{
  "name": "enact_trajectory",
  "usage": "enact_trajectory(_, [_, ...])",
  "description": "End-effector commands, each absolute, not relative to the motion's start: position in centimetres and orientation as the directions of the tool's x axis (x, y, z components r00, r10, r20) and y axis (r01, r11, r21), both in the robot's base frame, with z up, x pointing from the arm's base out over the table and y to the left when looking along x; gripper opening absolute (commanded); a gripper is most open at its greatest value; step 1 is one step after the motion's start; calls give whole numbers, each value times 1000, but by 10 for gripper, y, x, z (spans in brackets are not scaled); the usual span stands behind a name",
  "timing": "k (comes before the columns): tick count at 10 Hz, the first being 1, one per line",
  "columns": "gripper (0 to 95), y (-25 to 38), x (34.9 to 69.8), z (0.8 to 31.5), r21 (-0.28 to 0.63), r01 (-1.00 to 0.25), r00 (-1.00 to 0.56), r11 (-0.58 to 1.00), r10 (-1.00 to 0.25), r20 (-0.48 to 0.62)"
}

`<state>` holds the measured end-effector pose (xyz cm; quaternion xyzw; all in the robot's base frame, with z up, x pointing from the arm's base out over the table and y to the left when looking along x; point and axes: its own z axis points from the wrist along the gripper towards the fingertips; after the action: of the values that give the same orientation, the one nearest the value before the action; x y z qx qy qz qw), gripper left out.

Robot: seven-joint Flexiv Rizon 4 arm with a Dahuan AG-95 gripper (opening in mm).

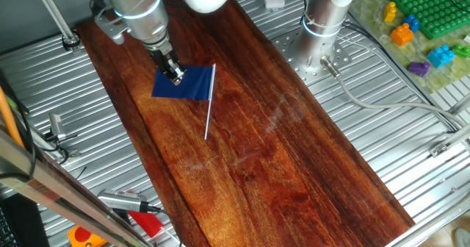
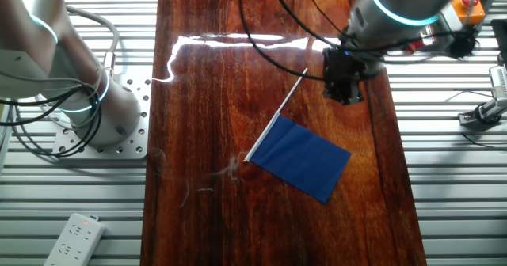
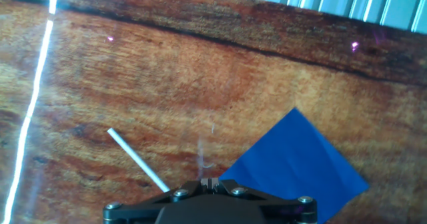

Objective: Wave the flag

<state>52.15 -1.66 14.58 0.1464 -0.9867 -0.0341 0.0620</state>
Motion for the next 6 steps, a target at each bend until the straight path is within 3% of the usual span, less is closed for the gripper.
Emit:
enact_trajectory(1, [0,-18,530,142,88,-310,-940,947,-318,119])
enact_trajectory(6, [0,-29,542,126,100,-318,-936,943,-328,124])
